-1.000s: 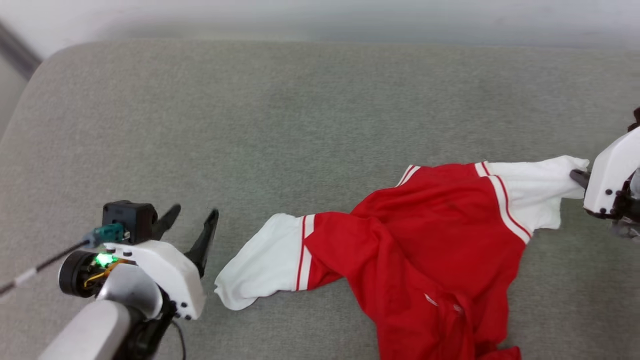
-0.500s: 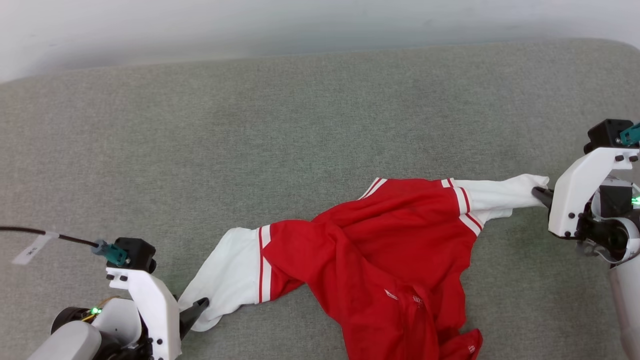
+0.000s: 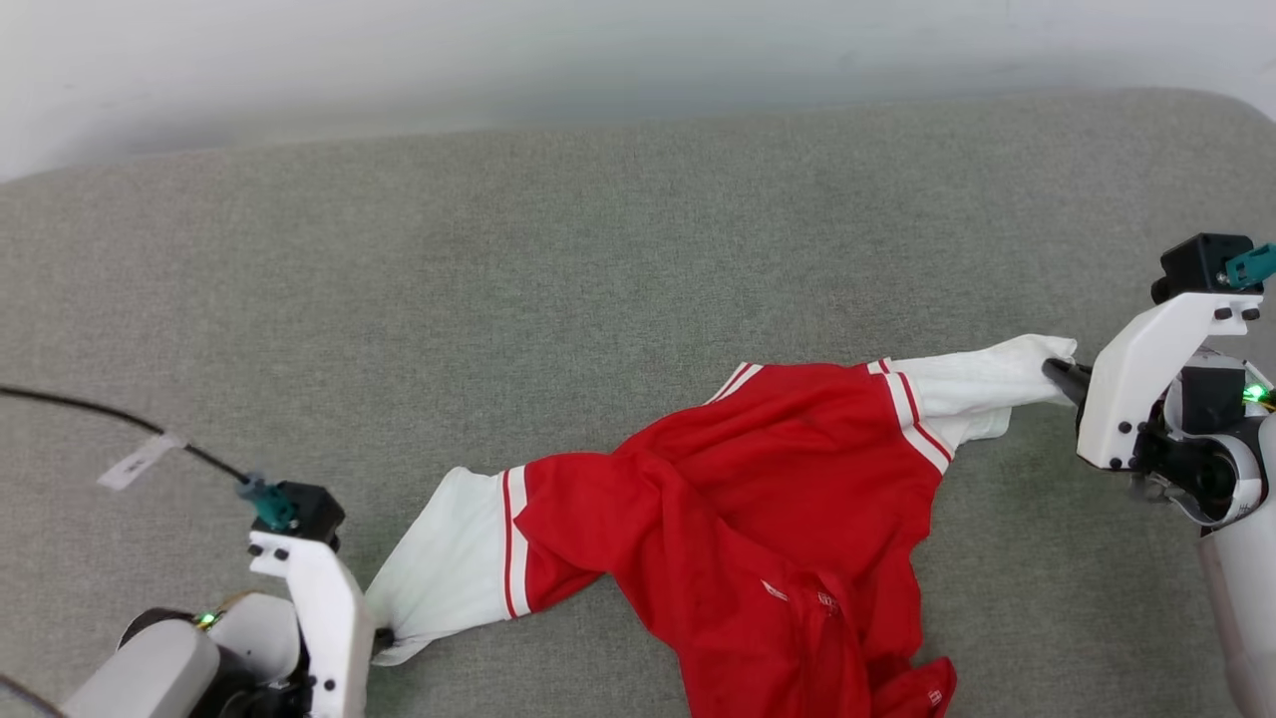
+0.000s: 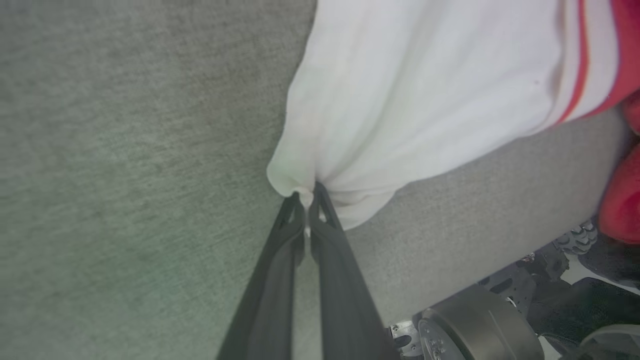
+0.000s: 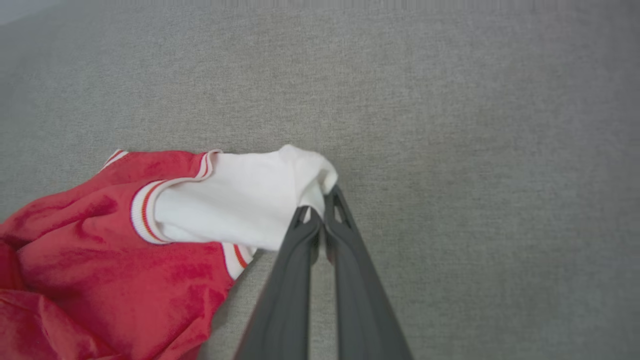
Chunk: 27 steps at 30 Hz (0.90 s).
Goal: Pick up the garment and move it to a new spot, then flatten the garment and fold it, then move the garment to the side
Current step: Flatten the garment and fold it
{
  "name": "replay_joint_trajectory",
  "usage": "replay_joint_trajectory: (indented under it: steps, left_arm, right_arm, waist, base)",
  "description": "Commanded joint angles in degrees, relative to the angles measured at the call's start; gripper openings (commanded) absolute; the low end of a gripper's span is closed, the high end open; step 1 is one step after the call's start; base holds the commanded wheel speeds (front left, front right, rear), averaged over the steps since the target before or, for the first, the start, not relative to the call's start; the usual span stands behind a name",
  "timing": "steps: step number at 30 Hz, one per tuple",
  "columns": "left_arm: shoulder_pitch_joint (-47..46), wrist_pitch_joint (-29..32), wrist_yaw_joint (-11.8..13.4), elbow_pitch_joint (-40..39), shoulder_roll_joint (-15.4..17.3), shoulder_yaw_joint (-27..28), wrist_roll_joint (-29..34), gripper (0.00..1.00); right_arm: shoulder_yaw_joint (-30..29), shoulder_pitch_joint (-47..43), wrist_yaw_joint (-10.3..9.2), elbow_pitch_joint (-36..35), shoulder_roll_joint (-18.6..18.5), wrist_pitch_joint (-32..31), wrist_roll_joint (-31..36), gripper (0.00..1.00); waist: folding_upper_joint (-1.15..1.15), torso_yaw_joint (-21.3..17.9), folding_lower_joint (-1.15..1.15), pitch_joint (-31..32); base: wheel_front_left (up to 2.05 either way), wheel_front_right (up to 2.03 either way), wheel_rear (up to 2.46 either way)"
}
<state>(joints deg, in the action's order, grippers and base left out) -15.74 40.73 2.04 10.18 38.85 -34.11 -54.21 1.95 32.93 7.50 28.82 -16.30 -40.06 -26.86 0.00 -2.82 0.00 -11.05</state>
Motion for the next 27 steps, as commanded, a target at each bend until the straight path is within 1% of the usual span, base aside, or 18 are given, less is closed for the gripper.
replay_joint_trajectory:
  steps: [1, 4, 8, 10, 14, 19, 25, 27]
  left_arm:
    - [-0.25, -0.56, 0.20, 1.06, -1.36, -0.85, 0.79, 0.00]
    - [-3.81, -4.80, 0.80, 1.53, -0.87, 0.45, 4.17, 0.00]
    - [-8.98, -10.65, 1.53, 3.22, -1.49, 2.09, 8.08, 0.00]
    - [-12.18, -14.05, 1.95, 4.61, -2.49, 3.38, 9.27, 0.00]
    - [-18.45, -19.92, 1.66, 8.98, -5.53, 5.43, 10.40, 0.00]
    - [-27.08, -27.48, 1.07, 15.62, -9.51, 6.98, 12.05, 0.00]
    - [-38.50, -34.99, 0.01, 23.36, -12.29, 8.50, 14.14, 0.00]
    - [-42.87, -37.46, -0.21, 25.35, -12.31, 8.77, 15.39, 0.00]
  right_arm:
    - [0.23, 0.39, -0.02, -0.28, -0.38, 0.53, -0.36, 0.00]
    - [0.87, 1.06, -0.02, -0.77, -1.12, 3.09, -0.06, 0.00]
    - [1.39, 2.65, -0.02, -0.80, -2.18, 6.84, 1.88, 0.00]
    - [1.39, 3.99, -0.02, -0.53, -2.48, 8.84, 2.75, 0.00]
    - [0.93, 7.31, -0.02, 1.02, -2.64, 12.30, 4.63, 0.00]
    - [0.52, 13.34, -0.02, 3.87, -2.79, 16.44, 6.47, 0.00]
    - [0.56, 23.47, -0.02, 7.57, -3.50, 20.34, 7.81, 0.00]
    - [-0.41, 27.62, -0.02, 9.45, -3.52, 21.51, 8.32, 0.00]
  waist:
    - [0.00, 0.10, 0.00, 0.47]
    - [0.00, 0.25, 0.00, 1.86]
    - [0.00, 0.52, 0.00, 3.89]
    - [0.00, 0.64, 0.00, 4.91]
    - [0.00, 0.61, 0.00, 6.87]
    - [0.00, 0.38, 0.00, 7.82]
    - [0.00, -0.15, 0.00, 5.66]
    - [0.00, -0.36, 0.00, 4.05]
  base:
    - [0.00, 0.00, 0.00]
    - [0.00, 0.00, 0.00]
    - [0.00, 0.00, 0.00]
    - [0.00, 0.00, 0.00]
    - [0.00, 0.00, 0.00]
    - [0.00, 0.00, 0.00]
    - [0.00, 0.00, 0.00]
    - [0.00, 0.00, 0.00]
